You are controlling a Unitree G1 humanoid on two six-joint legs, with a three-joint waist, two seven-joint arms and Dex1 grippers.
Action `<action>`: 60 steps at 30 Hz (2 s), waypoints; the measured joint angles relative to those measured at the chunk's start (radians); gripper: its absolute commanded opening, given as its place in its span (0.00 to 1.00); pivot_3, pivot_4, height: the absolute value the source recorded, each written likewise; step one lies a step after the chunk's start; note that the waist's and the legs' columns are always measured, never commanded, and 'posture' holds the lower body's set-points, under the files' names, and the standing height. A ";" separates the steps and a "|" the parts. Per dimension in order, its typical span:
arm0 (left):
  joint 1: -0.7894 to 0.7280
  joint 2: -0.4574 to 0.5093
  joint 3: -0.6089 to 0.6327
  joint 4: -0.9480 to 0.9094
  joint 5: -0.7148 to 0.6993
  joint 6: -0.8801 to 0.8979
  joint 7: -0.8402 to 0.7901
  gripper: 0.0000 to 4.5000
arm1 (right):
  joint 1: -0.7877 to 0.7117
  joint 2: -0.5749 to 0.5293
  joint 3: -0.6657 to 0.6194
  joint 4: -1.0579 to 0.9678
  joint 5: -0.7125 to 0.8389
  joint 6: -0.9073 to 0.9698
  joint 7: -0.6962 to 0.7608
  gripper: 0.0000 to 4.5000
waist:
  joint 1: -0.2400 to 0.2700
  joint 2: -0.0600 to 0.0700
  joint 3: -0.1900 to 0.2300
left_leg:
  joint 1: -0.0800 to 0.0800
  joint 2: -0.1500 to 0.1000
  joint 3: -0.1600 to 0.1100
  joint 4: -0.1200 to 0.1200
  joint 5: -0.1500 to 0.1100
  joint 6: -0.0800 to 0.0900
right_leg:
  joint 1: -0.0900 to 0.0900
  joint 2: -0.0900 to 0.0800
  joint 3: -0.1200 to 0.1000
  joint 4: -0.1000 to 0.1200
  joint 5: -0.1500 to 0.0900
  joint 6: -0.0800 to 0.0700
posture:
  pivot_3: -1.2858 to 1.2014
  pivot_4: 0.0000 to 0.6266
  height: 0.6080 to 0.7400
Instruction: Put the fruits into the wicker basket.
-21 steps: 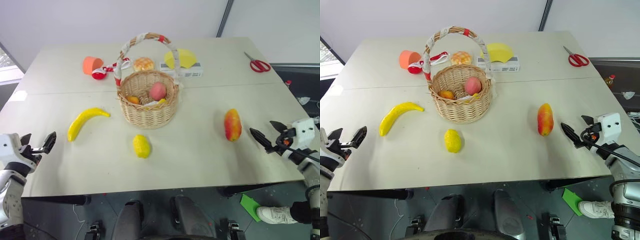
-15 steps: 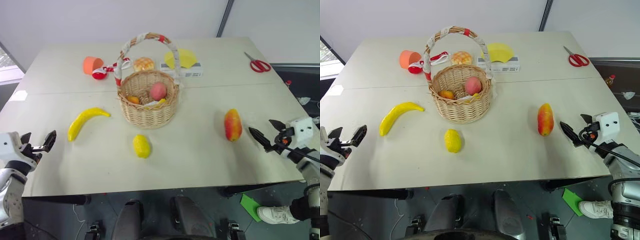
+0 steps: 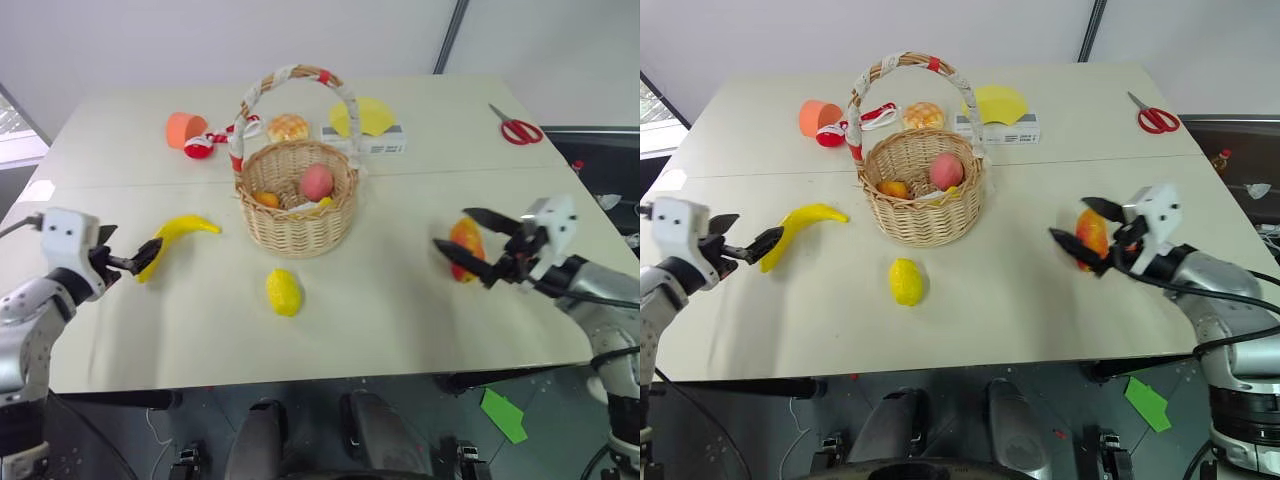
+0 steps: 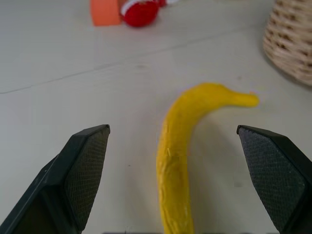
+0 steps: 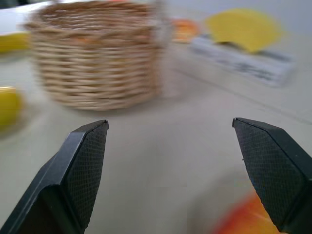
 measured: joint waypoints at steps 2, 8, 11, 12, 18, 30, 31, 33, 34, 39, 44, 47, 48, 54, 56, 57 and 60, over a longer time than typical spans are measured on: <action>-0.054 0.053 -0.068 0.013 0.052 0.019 -0.013 1.00 | -0.028 0.003 0.071 -0.061 0.006 0.034 0.000 0.95 | -0.001 0.000 0.000 | 0.000 0.000 0.000 0.000 0.000 0.000 | 0.000 0.000 0.000 0.000 0.000 0.000 | 0.52 0.24 1.00; -0.251 0.109 -0.217 0.141 0.108 0.151 -0.089 1.00 | -0.155 0.022 0.266 -0.172 -0.029 0.077 -0.012 0.95 | -0.001 0.000 0.000 | -0.001 0.000 0.001 0.000 0.000 0.000 | -0.002 0.000 0.000 0.001 0.000 0.000 | 0.52 0.24 1.00; -0.311 0.122 -0.285 0.219 0.139 0.160 -0.150 1.00 | -0.198 0.046 0.327 -0.181 -0.059 0.076 -0.018 0.95 | -0.001 0.000 0.000 | -0.002 -0.001 0.002 0.000 0.000 0.000 | -0.003 0.000 0.000 0.000 0.000 0.000 | 0.52 0.24 1.00; -0.322 0.123 -0.300 0.248 0.151 0.155 -0.163 1.00 | -0.207 0.051 0.341 -0.181 -0.070 0.075 -0.022 0.95 | -0.001 -0.001 0.000 | -0.002 -0.001 0.002 0.000 0.000 0.001 | -0.004 0.000 0.000 0.000 0.000 0.000 | 0.52 0.24 1.00; -0.400 0.121 -0.370 0.435 0.222 0.093 -0.223 1.00 | -0.252 0.130 0.439 -0.178 -0.132 0.042 -0.026 0.95 | 0.000 -0.001 0.000 | -0.003 0.000 0.001 0.000 0.000 0.001 | -0.004 0.000 0.000 0.001 0.000 0.000 | 0.52 0.24 1.00; -0.433 0.083 -0.368 0.511 0.255 0.034 -0.269 0.12 | -0.281 0.199 0.484 -0.167 -0.199 0.014 -0.036 1.00 | -0.002 -0.001 0.000 | -0.002 0.000 0.001 0.001 0.000 0.001 | -0.004 0.000 0.000 0.002 0.000 0.000 | 0.52 0.24 1.00; -0.433 0.082 -0.367 0.511 0.256 0.032 -0.268 0.08 | -0.284 0.201 0.484 -0.164 -0.201 0.014 -0.036 1.00 | -0.002 -0.001 0.000 | -0.002 0.000 0.001 0.001 0.000 0.001 | -0.004 0.000 0.000 0.002 0.000 0.000 | 0.52 0.24 1.00; -0.432 0.082 -0.362 0.512 0.258 0.032 -0.260 0.08 | -0.295 0.207 0.484 -0.159 -0.209 0.014 -0.037 1.00 | -0.002 -0.001 0.000 | -0.002 0.000 0.001 0.001 0.000 0.001 | -0.004 -0.001 0.000 0.002 0.000 0.000 | 0.52 0.24 1.00; -0.427 0.082 -0.352 0.508 0.254 0.033 -0.256 0.08 | -0.300 0.208 0.484 -0.158 -0.209 0.014 -0.038 1.00 | -0.002 -0.001 0.000 | -0.002 0.000 0.001 0.001 0.000 0.001 | -0.004 -0.001 0.000 0.002 0.000 0.000 | 0.52 0.24 1.00; -0.302 0.081 -0.146 0.231 0.065 0.078 -0.340 0.08 | -0.306 0.193 0.469 -0.139 -0.216 0.014 -0.033 1.00 | 0.000 -0.002 0.000 | -0.007 0.001 0.001 0.002 0.000 0.001 | -0.008 -0.004 0.000 0.002 0.000 0.000 | 0.52 0.24 1.00; -0.335 0.043 -0.086 -0.142 -0.139 0.170 -0.368 0.08 | -0.323 0.170 0.423 -0.091 -0.218 0.010 -0.022 1.00 | 0.015 -0.002 0.000 | -0.007 -0.001 0.001 0.003 0.000 0.001 | -0.006 -0.005 0.000 0.002 0.001 0.002 | 0.52 0.24 1.00; -0.462 -0.030 -0.186 -0.167 -0.113 0.217 -0.275 0.08 | -0.337 0.159 0.403 -0.067 -0.219 -0.001 -0.018 1.00 | 0.021 -0.003 0.000 | -0.007 -0.003 0.001 0.004 0.000 0.001 | -0.006 -0.003 0.000 0.002 0.001 0.003 | 0.52 0.24 1.00; -0.518 -0.072 -0.236 -0.160 -0.090 0.235 -0.233 0.08 | -0.341 0.156 0.395 -0.056 -0.221 -0.006 -0.017 1.00 | 0.023 -0.003 0.000 | -0.007 -0.003 0.001 0.004 0.000 0.001 | -0.006 -0.002 0.000 0.001 0.002 0.003 | 0.52 0.24 1.00; -0.737 -0.237 -0.484 -0.037 0.040 0.263 -0.133 0.08 | -0.335 0.150 0.377 -0.040 -0.239 -0.013 -0.022 1.00 | 0.016 -0.003 0.000 | -0.008 -0.003 0.003 0.003 -0.001 0.002 | -0.008 -0.001 0.003 0.001 0.002 0.003 | 0.52 0.24 1.00; -0.745 -0.245 -0.532 0.007 0.077 0.234 -0.142 0.08 | -0.328 0.150 0.371 -0.043 -0.243 -0.012 -0.035 1.00 | 0.009 -0.003 0.000 | -0.008 -0.003 0.003 0.003 -0.001 0.002 | -0.008 -0.001 0.003 0.002 0.001 0.003 | 0.52 0.24 1.00; -0.751 -0.245 -0.538 0.027 0.096 0.217 -0.146 0.19 | -0.318 0.150 0.364 -0.047 -0.245 -0.012 -0.043 1.00 | 0.007 -0.003 0.000 | -0.007 -0.002 0.002 0.003 -0.001 0.002 | -0.008 0.000 0.003 0.002 0.001 0.003 | 0.52 0.24 1.00; -0.767 -0.250 -0.539 0.080 0.129 0.179 -0.145 0.48 | -0.285 0.150 0.352 -0.072 -0.246 -0.004 -0.064 1.00 | 0.005 -0.003 0.000 | -0.005 -0.003 0.003 0.004 -0.001 0.002 | -0.007 0.000 0.003 0.003 0.002 0.003 | 0.52 0.24 1.00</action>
